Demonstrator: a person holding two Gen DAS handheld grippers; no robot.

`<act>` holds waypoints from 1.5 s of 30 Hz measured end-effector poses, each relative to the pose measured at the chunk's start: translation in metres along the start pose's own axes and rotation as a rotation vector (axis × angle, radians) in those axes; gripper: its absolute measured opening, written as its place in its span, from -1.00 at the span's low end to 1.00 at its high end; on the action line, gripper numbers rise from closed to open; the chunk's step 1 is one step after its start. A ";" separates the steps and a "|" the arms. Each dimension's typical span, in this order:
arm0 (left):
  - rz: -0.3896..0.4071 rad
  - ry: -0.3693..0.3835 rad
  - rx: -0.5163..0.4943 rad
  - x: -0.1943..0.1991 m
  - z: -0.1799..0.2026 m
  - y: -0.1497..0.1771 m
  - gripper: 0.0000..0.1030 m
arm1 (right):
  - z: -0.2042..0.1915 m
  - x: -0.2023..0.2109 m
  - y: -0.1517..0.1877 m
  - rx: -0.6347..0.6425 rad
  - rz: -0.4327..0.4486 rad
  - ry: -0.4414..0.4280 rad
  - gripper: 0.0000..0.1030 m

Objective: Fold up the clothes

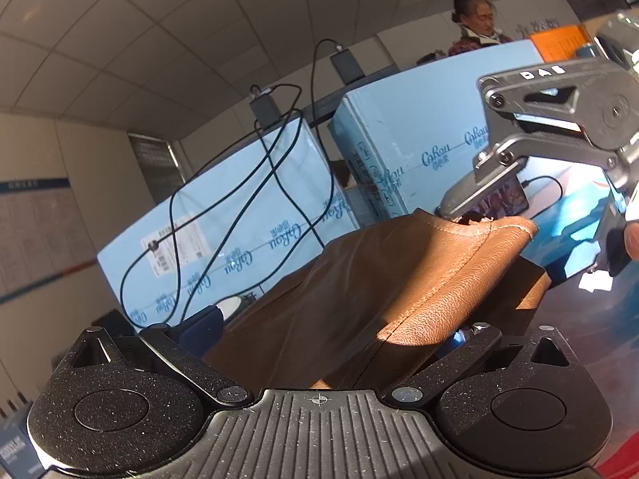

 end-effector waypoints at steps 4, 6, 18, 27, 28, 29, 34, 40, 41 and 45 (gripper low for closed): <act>-0.032 0.066 0.257 -0.006 -0.030 0.008 -0.27 | 0.005 -0.011 -0.003 -0.064 0.005 -0.002 1.00; -0.044 0.096 0.377 -0.009 -0.045 0.013 -0.53 | 0.008 -0.019 -0.006 -0.124 0.016 0.000 1.00; -0.017 0.107 0.541 -0.013 -0.068 0.019 -0.85 | -0.038 -0.047 0.006 0.252 0.085 0.132 -0.74; 0.228 0.062 0.485 0.030 -0.076 -0.044 -0.98 | -0.080 0.017 0.017 0.478 0.222 -0.039 -0.80; 0.242 0.074 0.488 0.032 -0.074 -0.051 -0.99 | -0.080 0.024 0.015 0.472 0.236 -0.048 -0.80; 0.250 0.084 0.487 0.033 -0.071 -0.056 -0.99 | -0.079 0.032 0.011 0.461 0.252 -0.051 -0.80; 0.285 0.140 0.478 0.035 -0.044 -0.080 -0.99 | -0.056 0.076 -0.009 0.384 0.318 -0.029 -0.81; 0.333 0.296 0.470 0.027 0.016 -0.122 -0.99 | -0.023 0.150 -0.038 0.327 0.473 0.044 -0.81; 0.333 0.337 0.492 0.021 0.027 -0.129 -0.99 | -0.020 0.165 -0.043 0.331 0.510 0.064 -0.81; 0.313 0.516 0.603 -0.005 0.076 -0.160 -0.99 | -0.004 0.224 -0.073 0.387 0.669 0.189 -0.81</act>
Point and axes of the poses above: each gripper's, at about its wrist camera, not at the fingertips, and x roughly against the way its jaws point, z to its right, y to its underside, the point moved 4 cm from there along -x, roughly the way its jaws point, and after that the axes turned 4 degrees about -y, right-handed, at the moved point
